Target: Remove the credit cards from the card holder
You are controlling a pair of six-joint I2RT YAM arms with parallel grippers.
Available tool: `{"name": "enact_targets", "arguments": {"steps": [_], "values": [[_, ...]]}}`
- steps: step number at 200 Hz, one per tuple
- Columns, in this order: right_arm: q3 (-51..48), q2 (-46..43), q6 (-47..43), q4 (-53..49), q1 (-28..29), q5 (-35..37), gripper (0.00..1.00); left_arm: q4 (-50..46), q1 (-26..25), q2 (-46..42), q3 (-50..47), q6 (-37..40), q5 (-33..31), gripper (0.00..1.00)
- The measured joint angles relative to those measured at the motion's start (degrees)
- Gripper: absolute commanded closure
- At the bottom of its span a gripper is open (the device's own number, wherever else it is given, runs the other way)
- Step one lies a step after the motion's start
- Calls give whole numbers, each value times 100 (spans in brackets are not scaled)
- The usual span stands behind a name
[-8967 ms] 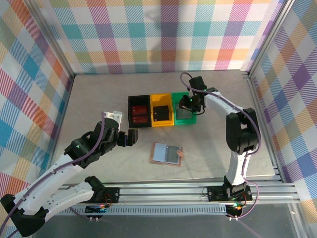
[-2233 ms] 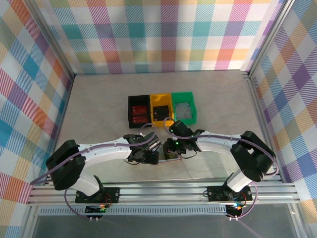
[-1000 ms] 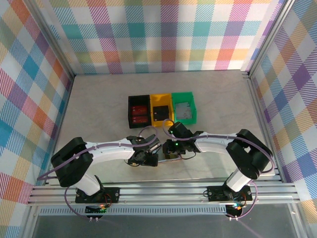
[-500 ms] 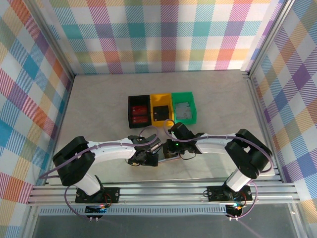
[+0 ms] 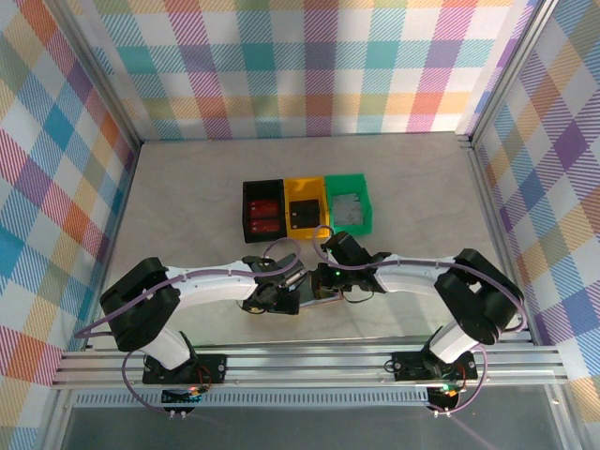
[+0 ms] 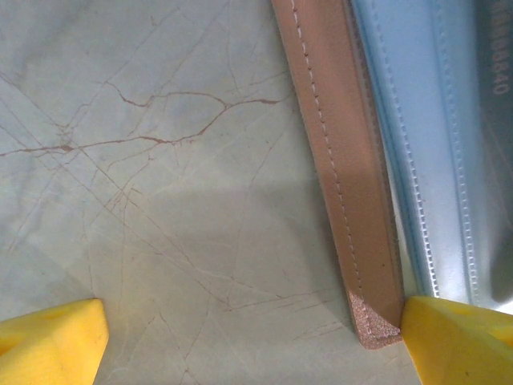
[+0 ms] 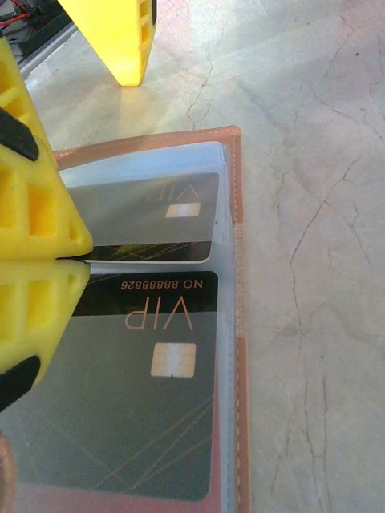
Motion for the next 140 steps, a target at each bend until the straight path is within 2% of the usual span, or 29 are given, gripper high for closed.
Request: {"name": "enact_targets", "arguments": {"steps": [75,140], "values": [[-136,-319,-122,-275,-164,83,100,-31,0,22,26,0,7,6],[-326,-745,-271,-555,-396,-120,100,-39,0,22,33,22,4,6]]}}
